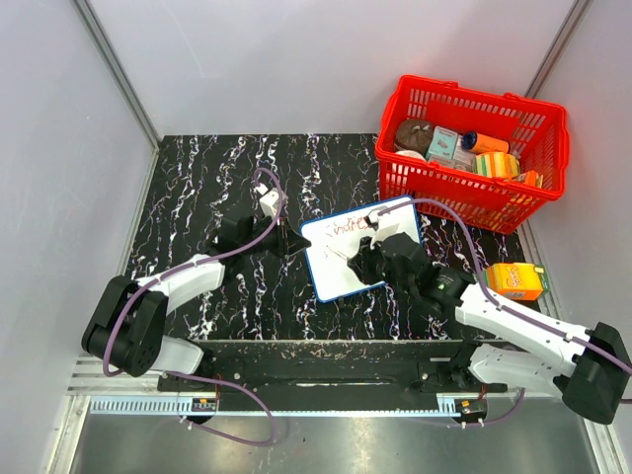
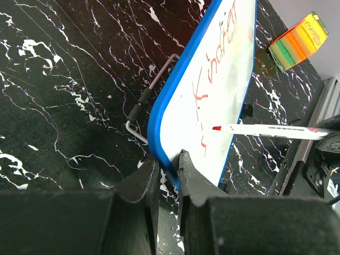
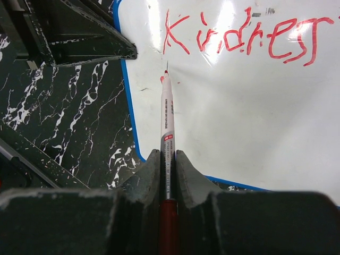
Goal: Write a sentence on the whiteboard
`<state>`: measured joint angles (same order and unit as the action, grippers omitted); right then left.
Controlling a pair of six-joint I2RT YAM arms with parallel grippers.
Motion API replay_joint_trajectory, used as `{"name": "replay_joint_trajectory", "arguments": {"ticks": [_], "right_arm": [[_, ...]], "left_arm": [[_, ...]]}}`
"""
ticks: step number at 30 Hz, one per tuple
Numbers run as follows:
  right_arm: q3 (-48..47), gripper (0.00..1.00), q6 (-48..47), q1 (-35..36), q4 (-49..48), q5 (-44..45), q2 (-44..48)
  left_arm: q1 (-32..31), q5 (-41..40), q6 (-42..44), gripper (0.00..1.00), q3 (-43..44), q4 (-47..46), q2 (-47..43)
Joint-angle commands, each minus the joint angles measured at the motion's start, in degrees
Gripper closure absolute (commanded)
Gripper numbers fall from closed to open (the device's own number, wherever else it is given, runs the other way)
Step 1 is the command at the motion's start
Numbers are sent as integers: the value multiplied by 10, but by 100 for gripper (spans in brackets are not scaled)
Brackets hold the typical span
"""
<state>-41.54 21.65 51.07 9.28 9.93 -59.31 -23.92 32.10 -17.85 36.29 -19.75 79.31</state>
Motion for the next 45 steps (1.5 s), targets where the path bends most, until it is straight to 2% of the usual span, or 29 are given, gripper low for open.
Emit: {"name": "replay_joint_trajectory", "arguments": {"ticks": [1, 23, 45], "right_arm": [[-29, 100, -10, 5, -4, 24, -1], [-15, 100, -2, 5, 13, 4, -20], [-35, 100, 0, 5, 75, 86, -22]], "left_arm": [[3, -97, 92, 100, 5, 14, 10], [3, -99, 93, 100, 4, 14, 10], [2, -97, 92, 100, 5, 13, 11]]}}
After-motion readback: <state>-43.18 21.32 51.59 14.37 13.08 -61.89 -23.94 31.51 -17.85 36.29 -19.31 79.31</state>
